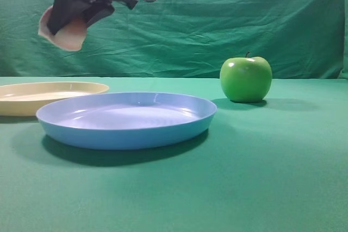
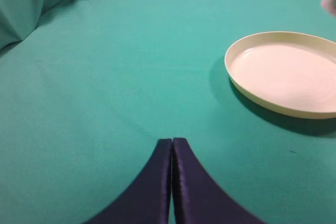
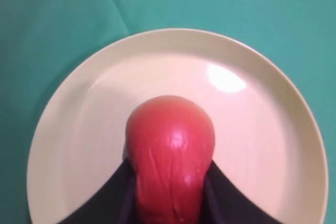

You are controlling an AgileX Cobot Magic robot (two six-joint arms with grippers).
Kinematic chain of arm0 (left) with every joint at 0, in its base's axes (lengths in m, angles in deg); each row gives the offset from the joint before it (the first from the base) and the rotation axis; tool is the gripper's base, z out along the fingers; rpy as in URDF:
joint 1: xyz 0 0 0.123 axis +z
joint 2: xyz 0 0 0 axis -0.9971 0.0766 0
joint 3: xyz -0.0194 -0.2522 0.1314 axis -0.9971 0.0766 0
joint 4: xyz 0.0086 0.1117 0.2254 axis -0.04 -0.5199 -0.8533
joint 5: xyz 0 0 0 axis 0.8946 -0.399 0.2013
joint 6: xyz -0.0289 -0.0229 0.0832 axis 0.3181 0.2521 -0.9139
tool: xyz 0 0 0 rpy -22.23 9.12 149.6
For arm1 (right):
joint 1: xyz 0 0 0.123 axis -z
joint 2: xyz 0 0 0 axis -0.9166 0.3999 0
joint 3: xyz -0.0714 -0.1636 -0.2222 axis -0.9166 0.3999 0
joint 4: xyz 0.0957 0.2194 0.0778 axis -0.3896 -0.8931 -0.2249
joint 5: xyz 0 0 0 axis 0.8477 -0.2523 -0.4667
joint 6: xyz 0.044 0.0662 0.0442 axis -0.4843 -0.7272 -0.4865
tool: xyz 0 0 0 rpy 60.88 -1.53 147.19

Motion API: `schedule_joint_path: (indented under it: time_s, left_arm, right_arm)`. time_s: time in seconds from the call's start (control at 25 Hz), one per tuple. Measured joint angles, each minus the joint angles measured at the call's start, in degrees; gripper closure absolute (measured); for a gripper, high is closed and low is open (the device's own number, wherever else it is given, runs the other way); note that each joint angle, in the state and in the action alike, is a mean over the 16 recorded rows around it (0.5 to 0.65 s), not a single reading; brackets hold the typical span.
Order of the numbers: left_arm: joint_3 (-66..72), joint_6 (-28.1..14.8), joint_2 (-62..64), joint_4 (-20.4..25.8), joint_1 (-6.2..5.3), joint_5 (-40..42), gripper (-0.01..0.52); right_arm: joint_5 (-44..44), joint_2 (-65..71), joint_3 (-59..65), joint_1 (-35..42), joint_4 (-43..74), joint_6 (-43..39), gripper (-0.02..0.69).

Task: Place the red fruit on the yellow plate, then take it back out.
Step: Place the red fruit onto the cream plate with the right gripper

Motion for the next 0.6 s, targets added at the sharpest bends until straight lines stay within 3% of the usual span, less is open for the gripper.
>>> schedule_joint_path:
  time_s: [0.44, 0.6]
  left_arm:
    - [0.0, 0.0, 0.0, 0.0, 0.0, 0.0, 0.514]
    - [0.0, 0.0, 0.0, 0.0, 0.0, 0.0, 0.514]
  right_arm:
    - [-0.5, 0.5, -0.4, 0.5, -2.8, 2.8, 0.101]
    - [-3.2, -2.8, -0.4, 1.8, -1.7, -0.9, 0.099]
